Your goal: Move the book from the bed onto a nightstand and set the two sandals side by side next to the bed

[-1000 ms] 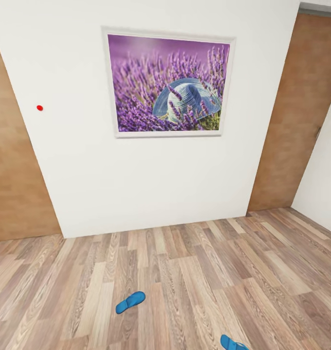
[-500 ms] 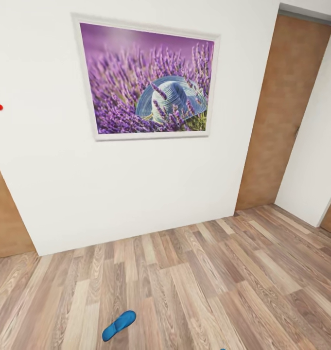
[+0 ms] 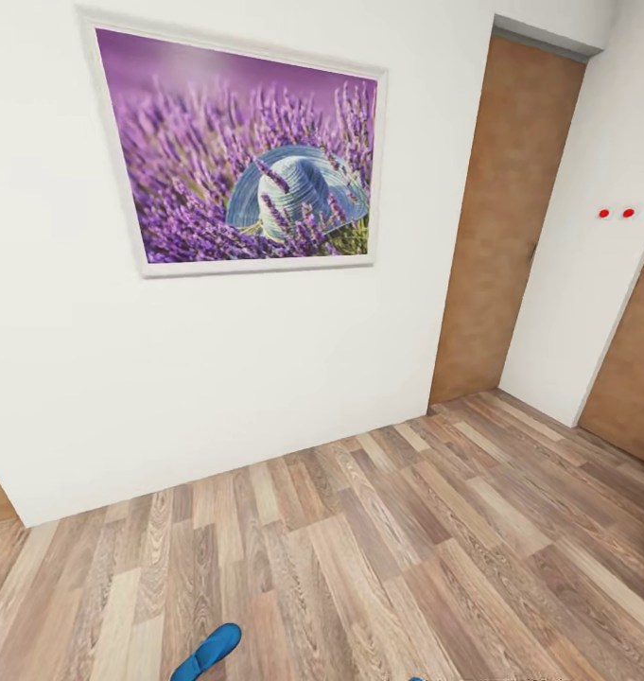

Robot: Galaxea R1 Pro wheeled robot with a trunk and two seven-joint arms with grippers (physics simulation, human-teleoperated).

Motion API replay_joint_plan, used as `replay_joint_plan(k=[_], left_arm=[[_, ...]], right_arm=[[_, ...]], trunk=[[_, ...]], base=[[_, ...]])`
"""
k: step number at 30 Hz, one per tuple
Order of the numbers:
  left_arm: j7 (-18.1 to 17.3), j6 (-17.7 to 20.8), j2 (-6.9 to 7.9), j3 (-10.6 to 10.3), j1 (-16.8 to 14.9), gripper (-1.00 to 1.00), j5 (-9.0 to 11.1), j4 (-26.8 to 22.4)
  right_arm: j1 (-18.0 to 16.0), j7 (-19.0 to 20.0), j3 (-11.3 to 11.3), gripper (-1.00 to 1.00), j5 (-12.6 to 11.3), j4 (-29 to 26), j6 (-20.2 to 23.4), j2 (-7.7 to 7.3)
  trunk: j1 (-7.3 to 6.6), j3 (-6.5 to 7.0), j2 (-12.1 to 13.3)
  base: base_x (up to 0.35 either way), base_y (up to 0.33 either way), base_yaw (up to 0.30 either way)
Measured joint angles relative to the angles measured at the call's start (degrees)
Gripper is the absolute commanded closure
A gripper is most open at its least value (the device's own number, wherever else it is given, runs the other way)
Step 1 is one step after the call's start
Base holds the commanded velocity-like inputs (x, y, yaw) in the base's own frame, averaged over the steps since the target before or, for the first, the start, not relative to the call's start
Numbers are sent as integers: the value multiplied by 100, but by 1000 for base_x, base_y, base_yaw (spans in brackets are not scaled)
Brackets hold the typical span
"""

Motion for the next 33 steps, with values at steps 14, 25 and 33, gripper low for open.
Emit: replay_joint_plan(k=[14,25,33], left_arm=[[4,2,0,0,2,-100,0,0],[5,5,0,0,-2,-100,-7,0],[4,-2,0,0,-1,-100,-6,0]], right_arm=[[0,0,0,-100,0,-1,0,0],[0,0,0,-100,0,-2,0,0],[0,0,0,-100,0,-2,0,0]], trunk=[[0,0,0],[0,0,0],[0,0,0]], base=[[0,0,-213],[0,0,-213],[0,0,-213]])
